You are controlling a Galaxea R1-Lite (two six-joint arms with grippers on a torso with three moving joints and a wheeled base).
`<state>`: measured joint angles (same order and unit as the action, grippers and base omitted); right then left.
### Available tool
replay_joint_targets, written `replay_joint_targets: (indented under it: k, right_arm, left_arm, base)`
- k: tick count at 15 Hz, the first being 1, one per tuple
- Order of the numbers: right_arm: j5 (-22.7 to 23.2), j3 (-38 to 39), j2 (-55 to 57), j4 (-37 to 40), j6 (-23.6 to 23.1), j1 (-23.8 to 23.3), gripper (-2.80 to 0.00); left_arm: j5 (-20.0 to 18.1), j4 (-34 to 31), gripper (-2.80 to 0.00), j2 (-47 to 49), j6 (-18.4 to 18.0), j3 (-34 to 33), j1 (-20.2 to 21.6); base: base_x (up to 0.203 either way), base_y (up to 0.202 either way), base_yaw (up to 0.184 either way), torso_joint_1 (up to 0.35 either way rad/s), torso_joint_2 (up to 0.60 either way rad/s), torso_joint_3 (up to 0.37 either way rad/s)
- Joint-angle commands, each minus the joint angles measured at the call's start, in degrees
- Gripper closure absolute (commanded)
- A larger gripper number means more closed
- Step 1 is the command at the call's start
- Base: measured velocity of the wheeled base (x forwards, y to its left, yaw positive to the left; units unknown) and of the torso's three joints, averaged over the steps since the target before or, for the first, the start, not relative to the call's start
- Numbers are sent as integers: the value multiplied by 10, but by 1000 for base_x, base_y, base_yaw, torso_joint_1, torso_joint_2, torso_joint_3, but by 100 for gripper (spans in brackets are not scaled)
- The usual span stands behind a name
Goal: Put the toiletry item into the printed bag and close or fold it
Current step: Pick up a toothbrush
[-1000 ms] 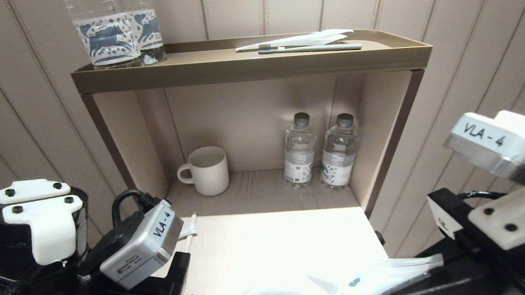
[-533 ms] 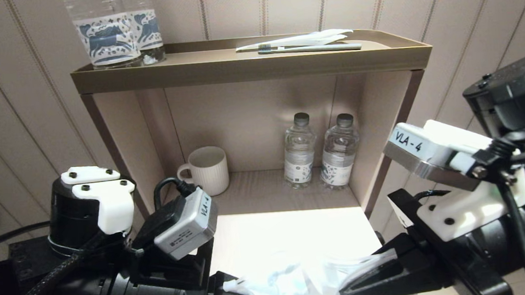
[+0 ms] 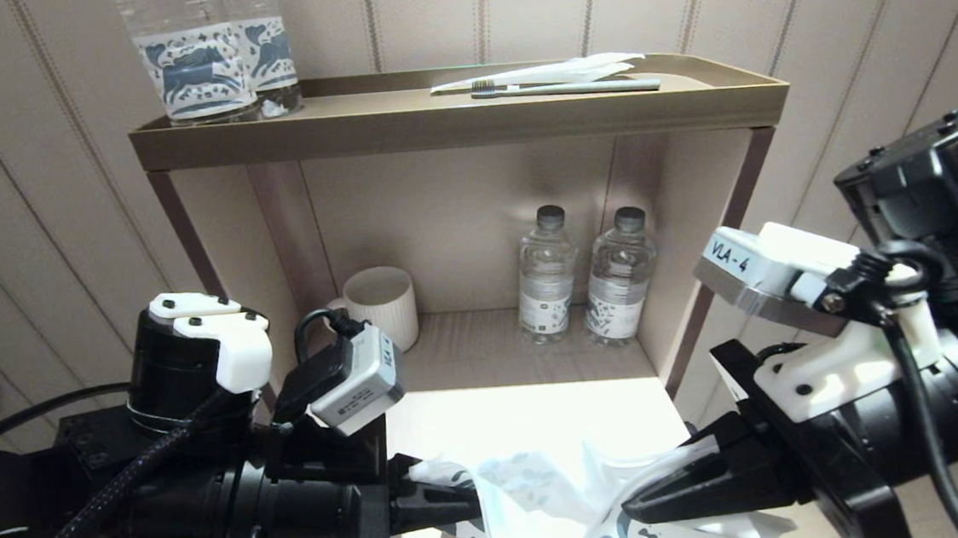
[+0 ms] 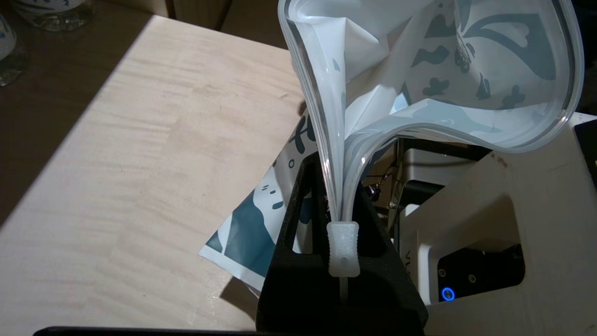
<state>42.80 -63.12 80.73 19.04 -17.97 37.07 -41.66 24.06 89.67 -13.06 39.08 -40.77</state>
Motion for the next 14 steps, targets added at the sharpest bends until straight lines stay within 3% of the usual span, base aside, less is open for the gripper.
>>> replay_joint_targets:
  k: [1, 2, 10, 14]
  right_arm:
    - [3, 1, 3, 1, -2, -2, 0]
    - [3, 2, 4, 2, -7, -3, 0]
    - [4, 26, 10, -47, -10, -31, 0]
    - [1, 20, 4, -47, -9, -35, 0]
  left_arm:
    - [-1, 2, 0, 7, -1, 4, 1]
    - [-1, 3, -280, 13, -3, 8, 1]
    - [-1, 3, -280, 12, -5, 1, 1]
    - [-1, 3, -280, -14, -5, -37, 16]
  base:
    - [0, 0, 0, 0, 0, 0]
    - [0, 0, 0, 0, 0, 0]
    - [0, 0, 0, 0, 0, 0]
    - [0, 0, 0, 0, 0, 0]
